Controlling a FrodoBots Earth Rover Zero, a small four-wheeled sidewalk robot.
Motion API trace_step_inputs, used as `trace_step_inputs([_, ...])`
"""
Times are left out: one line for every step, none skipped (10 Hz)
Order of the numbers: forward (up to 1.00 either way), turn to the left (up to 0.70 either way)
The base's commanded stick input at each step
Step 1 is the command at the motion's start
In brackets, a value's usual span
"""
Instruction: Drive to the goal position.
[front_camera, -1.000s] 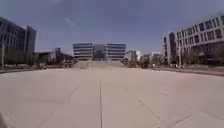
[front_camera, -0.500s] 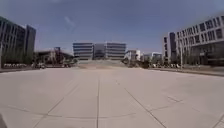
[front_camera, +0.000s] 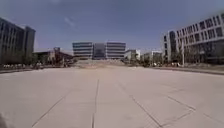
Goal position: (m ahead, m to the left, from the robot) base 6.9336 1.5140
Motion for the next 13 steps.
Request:
trace_step_inputs([0.70, 0.02])
trace_step_inputs([0.70, 0.02])
trace_step_inputs([0.70, 0.02])
trace_step_inputs([0.70, 0.02])
trace_step_inputs([0.70, 0.02])
trace_step_inputs([0.70, 0.02])
trace_step_inputs([0.70, 0.02])
trace_step_inputs([0.70, 0.02])
trace_step_inputs([0.70, 0.02])
trace_step_inputs([0.70, 0.02])
trace_step_inputs([0.70, 0.02])
trace_step_inputs([0.70, 0.02])
trace_step_inputs([0.70, 0.02])
